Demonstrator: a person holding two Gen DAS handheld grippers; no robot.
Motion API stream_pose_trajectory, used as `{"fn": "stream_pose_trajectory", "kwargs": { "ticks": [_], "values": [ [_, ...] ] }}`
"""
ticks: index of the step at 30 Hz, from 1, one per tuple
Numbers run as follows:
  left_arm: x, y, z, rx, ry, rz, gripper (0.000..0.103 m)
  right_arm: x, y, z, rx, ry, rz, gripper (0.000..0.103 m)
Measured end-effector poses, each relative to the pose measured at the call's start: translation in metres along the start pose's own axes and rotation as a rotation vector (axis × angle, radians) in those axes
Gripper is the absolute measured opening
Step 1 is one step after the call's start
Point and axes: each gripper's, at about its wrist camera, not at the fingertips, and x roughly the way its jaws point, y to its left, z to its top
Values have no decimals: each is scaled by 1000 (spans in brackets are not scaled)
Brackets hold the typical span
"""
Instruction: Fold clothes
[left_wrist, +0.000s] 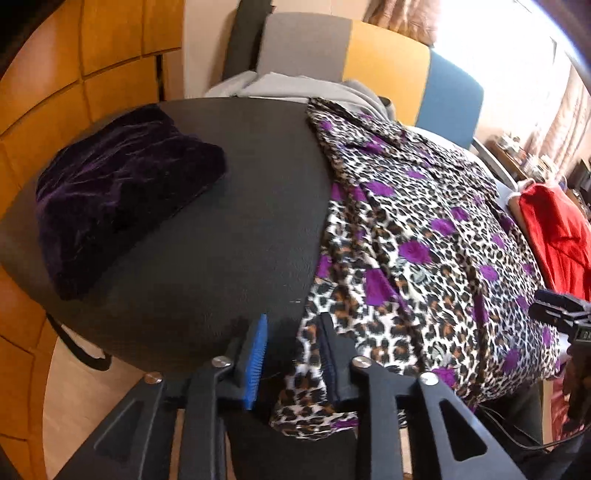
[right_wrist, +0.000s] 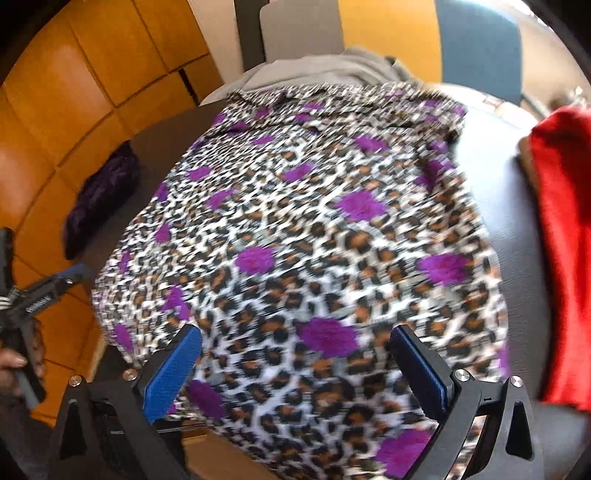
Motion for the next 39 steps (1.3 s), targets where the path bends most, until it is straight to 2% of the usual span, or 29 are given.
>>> {"fn": "stream_pose_trajectory", "kwargs": {
  "ticks": [3, 6, 13, 16, 21, 23, 24, 25, 26, 27, 28, 29, 30, 31, 33, 34, 39],
  "values": [
    [5, -9, -3, 29, 44, -48, 38, -10, -3, -2, -29, -15, -68, 103],
    [10, -17, -7, 74, 56, -37, 43, -22, -15, -10, -19, -15, -110, 103],
    [5, -15, -17, 93, 34, -36, 44, -48, -65, -55, 83, 17, -190, 103],
    [6, -19, -20, 119, 27, -33, 50, -49, -79, -74, 128, 32, -215, 103],
    [6, -26, -26, 162, 14, -27, 55, -45, -73, -84, 69, 22, -272, 99],
    [7, -29, -29, 180, 9, -25, 55, -46, -71, -83, 49, 25, -267, 91],
    [7, -28, -29, 181, 11, -26, 55, -47, -69, -83, 35, 27, -261, 82],
    [7, -27, -29, 178, 14, -29, 55, -49, -67, -82, 18, 28, -254, 67],
    [6, -26, -29, 175, 17, -31, 55, -51, -65, -81, 6, 29, -245, 57],
    [6, -26, -28, 175, 22, -35, 54, -53, -63, -80, 0, 30, -235, 37],
    [6, -25, -27, 175, 28, -41, 48, -54, -62, -78, -3, 33, -223, 23],
    [6, -22, -25, 166, 34, -55, 36, -54, -61, -76, -4, 37, -214, 19],
    [5, -19, -23, 153, 41, -73, 11, -53, -61, -74, -7, 39, -208, 13],
    [6, -13, -20, 111, 60, -122, 5, -53, -61, -72, 6, 40, -189, 11],
    [7, 1, -14, 4, 97, -247, 4, -54, -65, -68, 58, 40, -128, 10],
    [7, 8, -12, -48, 106, -309, 4, -55, -70, -65, 101, 40, -72, 9],
    [0, 33, 5, -281, 74, -615, 4, -65, -86, -60, 294, -1, 222, 10]
  ]
}}
